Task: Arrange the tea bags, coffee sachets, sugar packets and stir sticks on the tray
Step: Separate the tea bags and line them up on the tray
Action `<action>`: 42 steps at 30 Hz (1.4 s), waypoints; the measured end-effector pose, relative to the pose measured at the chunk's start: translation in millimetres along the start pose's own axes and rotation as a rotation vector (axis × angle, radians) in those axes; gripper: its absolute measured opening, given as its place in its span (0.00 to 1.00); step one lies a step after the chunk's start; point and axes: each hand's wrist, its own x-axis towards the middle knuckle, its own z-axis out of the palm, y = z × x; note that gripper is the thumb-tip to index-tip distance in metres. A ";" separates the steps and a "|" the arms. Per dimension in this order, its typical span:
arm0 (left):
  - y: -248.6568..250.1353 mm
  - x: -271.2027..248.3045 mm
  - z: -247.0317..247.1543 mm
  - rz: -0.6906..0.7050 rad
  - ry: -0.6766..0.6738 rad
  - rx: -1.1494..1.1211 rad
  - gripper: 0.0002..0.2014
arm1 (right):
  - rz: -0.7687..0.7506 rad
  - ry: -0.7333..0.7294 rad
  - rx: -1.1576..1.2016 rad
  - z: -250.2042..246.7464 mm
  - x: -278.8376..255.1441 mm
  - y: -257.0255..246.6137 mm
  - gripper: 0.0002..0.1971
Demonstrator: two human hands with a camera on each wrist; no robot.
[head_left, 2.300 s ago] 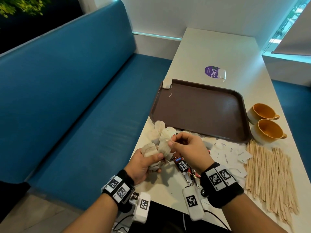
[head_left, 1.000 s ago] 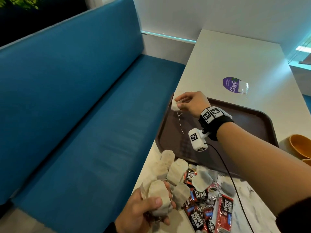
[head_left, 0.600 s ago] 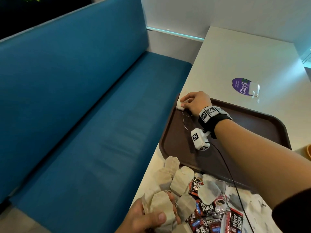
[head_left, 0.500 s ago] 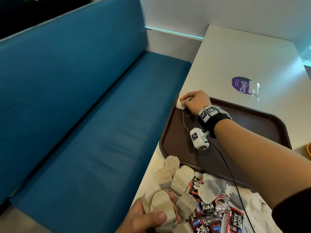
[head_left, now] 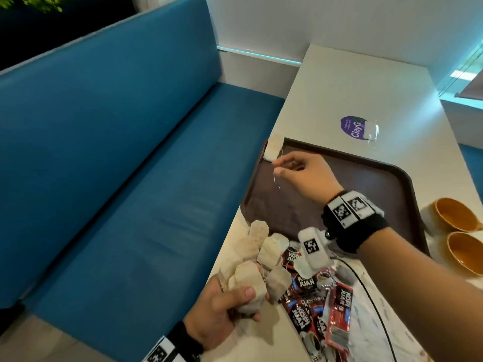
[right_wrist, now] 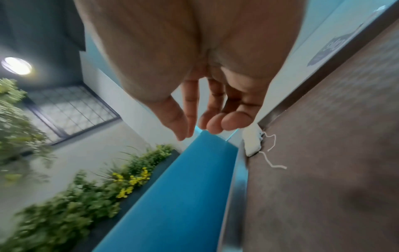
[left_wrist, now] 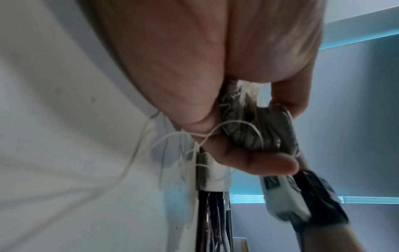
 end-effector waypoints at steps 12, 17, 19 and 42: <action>-1.4 -8.1 5.8 0.025 -0.026 0.126 0.28 | 0.246 -0.167 0.363 34.0 -187.7 -3.2 0.10; -5.1 -10.5 7.2 0.018 -0.003 0.128 0.29 | 0.224 -0.147 0.230 41.7 -206.4 11.4 0.05; -6.2 -10.6 8.9 0.027 0.070 0.126 0.25 | 0.248 -0.117 0.206 41.3 -208.5 16.3 0.03; -2.7 -5.4 10.1 0.060 0.129 0.149 0.07 | 0.146 0.105 0.341 -20.5 -80.9 -4.2 0.02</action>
